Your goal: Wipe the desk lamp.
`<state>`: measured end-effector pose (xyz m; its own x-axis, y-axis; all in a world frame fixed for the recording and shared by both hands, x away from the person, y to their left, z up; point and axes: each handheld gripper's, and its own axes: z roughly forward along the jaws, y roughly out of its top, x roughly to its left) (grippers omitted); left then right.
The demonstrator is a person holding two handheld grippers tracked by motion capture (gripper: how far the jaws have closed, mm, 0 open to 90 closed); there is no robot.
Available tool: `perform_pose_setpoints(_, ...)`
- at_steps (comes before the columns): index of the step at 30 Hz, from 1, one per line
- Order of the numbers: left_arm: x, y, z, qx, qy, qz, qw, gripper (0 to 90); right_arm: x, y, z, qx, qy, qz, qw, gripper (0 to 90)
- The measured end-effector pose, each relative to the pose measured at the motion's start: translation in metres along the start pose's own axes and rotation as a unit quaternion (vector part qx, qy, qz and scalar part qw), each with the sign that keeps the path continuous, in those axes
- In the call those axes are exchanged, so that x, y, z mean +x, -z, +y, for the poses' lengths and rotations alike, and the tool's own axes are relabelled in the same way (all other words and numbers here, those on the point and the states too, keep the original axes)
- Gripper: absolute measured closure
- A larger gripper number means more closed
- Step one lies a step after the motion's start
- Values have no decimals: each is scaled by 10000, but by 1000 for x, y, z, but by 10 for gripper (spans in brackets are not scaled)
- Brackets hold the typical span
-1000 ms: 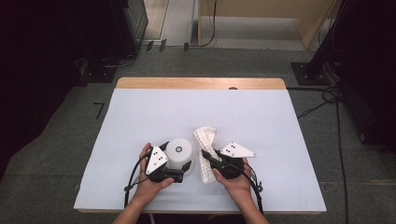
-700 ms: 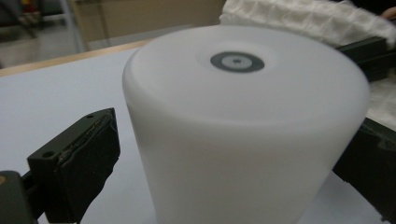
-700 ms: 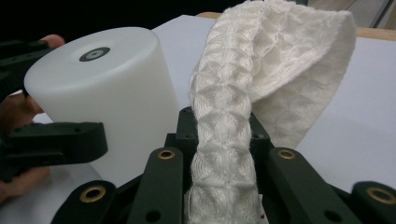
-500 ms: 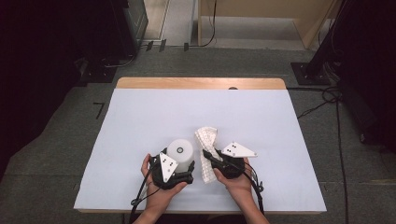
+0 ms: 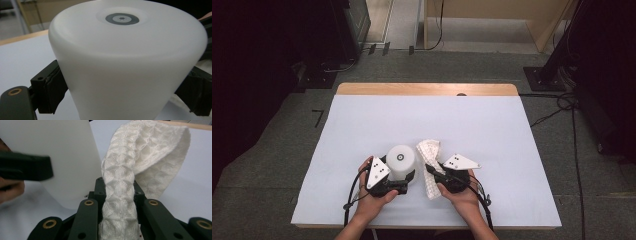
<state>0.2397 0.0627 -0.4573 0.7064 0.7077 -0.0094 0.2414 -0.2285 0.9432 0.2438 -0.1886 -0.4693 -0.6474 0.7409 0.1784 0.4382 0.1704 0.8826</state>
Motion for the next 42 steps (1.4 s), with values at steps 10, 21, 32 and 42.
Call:
perform_pose_setpoints(10,1,1,0,23,-226,-440,9988,88,7,-3,1,67,198,277,9994,749)
perform_pose_setpoints(21,7,1,0,-78,-83,-301,9995,88,21,19,18,-486,517,500,9962,749)
perform_pose_setpoints(32,8,-3,-4,-15,-210,-260,9994,88,17,6,9,-196,385,353,9984,749)
perform_pose_setpoints(42,16,-11,-18,202,-139,-222,9995,85,6,10,7,-254,254,127,9993,748)
